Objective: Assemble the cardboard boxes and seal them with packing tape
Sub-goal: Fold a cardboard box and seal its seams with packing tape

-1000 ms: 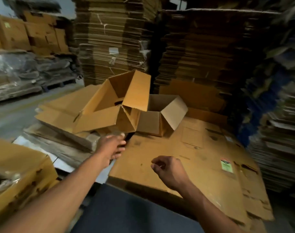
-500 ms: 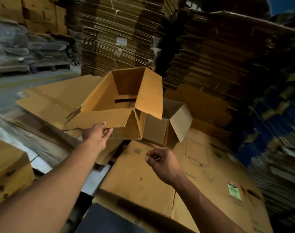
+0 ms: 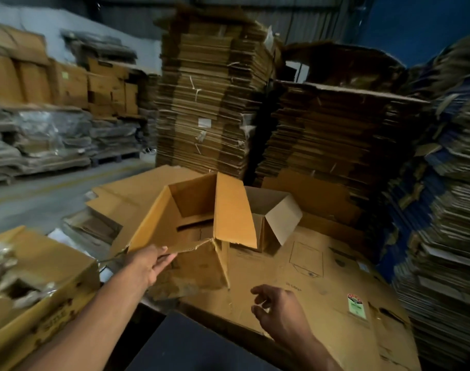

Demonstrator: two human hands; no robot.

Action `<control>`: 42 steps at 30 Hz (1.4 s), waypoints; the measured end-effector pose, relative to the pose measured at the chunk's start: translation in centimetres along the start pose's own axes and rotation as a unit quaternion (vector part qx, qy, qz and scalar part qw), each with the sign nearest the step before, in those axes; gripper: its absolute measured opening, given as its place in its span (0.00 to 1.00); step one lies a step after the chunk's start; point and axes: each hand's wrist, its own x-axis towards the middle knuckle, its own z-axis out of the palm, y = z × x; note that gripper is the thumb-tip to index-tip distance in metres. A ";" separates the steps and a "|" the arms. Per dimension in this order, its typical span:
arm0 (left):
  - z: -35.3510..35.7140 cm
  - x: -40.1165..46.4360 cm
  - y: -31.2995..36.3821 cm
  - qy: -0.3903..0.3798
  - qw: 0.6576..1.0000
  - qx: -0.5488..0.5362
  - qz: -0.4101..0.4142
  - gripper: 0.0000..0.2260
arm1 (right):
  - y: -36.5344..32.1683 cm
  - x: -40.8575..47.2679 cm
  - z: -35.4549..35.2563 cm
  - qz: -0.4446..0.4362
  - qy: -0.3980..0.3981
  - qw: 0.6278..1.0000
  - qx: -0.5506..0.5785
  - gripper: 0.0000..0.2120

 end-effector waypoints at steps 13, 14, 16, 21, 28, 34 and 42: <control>-11.2 -24.6 -1.0 -0.042 0.967 0.247 0.037 0.07 | -4.6 -12.7 -2.2 -0.101 -0.085 0.972 -0.196 0.59; -12.4 -25.7 -1.4 -0.046 0.962 0.267 0.031 0.07 | -4.8 -13.4 -1.3 -0.106 -0.120 0.966 -0.202 0.61; -14.7 -27.0 -2.1 -0.050 0.951 0.304 0.023 0.10 | -5.2 -14.3 0.8 -0.122 -0.171 0.951 -0.225 0.59; -18.9 -28.6 -1.5 -0.074 0.928 0.364 0.012 0.12 | -7.2 -16.9 3.4 -0.146 -0.213 0.937 -0.235 0.47; -18.8 -30.5 -1.9 -0.085 0.853 0.494 0.142 0.07 | -12.0 -27.2 5.6 -0.180 -0.261 0.912 -0.260 0.47; -20.1 -30.8 -5.2 -0.127 0.765 0.611 0.159 0.07 | -12.9 -34.1 7.2 -0.177 -0.331 0.912 -0.166 0.44; -21.7 -31.0 -7.6 -0.066 0.777 0.563 0.272 0.07 | -6.9 -37.1 6.4 -0.074 -0.165 0.981 0.072 0.28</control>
